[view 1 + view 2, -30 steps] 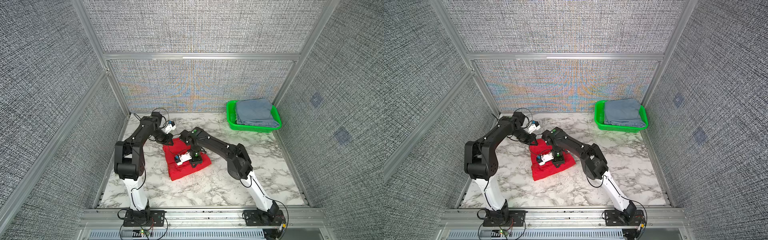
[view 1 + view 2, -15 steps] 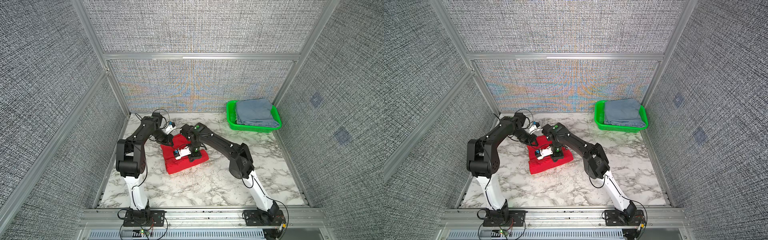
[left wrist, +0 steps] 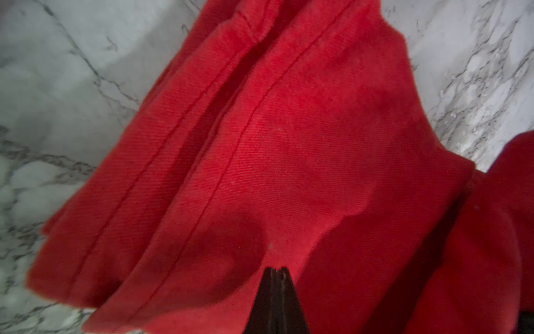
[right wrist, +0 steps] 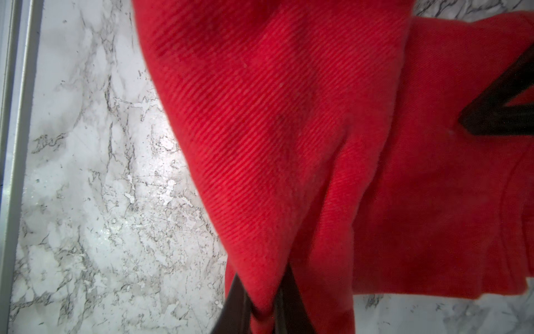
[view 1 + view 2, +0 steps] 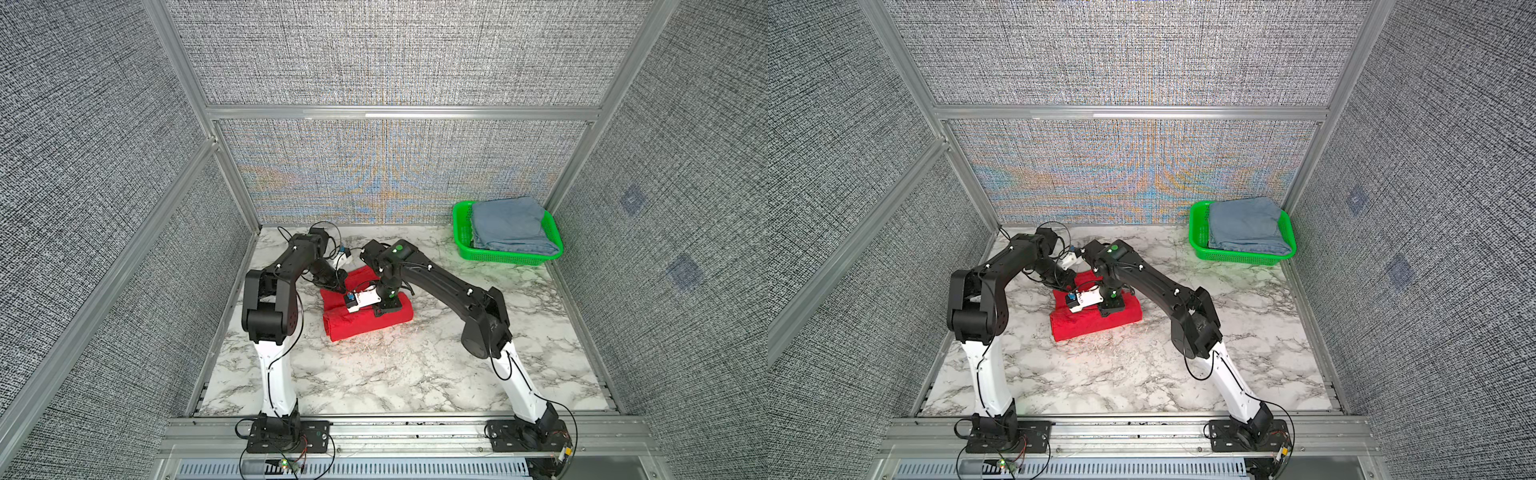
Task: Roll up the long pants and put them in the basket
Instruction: Roll the long pant at the center of the board.
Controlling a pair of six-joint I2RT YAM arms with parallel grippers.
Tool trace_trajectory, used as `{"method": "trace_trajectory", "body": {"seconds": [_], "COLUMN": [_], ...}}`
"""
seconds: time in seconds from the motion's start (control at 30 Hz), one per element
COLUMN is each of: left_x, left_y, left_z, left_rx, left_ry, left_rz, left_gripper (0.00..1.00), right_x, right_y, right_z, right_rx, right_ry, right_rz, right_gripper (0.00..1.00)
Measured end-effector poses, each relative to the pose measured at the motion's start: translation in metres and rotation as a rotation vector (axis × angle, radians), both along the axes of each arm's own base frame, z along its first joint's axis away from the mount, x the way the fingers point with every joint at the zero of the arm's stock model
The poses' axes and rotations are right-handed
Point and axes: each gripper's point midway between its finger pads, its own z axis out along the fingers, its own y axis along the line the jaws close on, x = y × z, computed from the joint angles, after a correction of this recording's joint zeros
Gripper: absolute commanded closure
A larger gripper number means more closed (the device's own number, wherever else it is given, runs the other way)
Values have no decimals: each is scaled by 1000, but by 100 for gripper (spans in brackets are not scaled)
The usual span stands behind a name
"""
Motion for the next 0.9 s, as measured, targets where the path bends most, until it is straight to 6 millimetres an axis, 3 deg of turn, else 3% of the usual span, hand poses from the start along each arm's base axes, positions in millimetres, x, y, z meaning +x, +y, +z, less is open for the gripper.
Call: {"method": "trace_trajectory", "body": {"seconds": [0.23, 0.43, 0.63, 0.9], "left_x": [2, 5, 10, 13], "left_y": [-1, 0, -2, -5], "left_z": [9, 9, 9, 24], "left_rx": [-7, 4, 1, -24], "left_ry": [-31, -51, -71, -110], "left_rz": [-18, -20, -21, -35], "left_gripper": [98, 98, 98, 98], "right_x": [1, -13, -41, -86], "right_y": [0, -8, -22, -27], "right_z": [-25, -35, -43, -32], "right_rx": [-35, -46, -57, 5], "right_ry": [26, 78, 187, 353], "right_rz": [20, 28, 29, 49], "right_gripper": [100, 100, 100, 100]}}
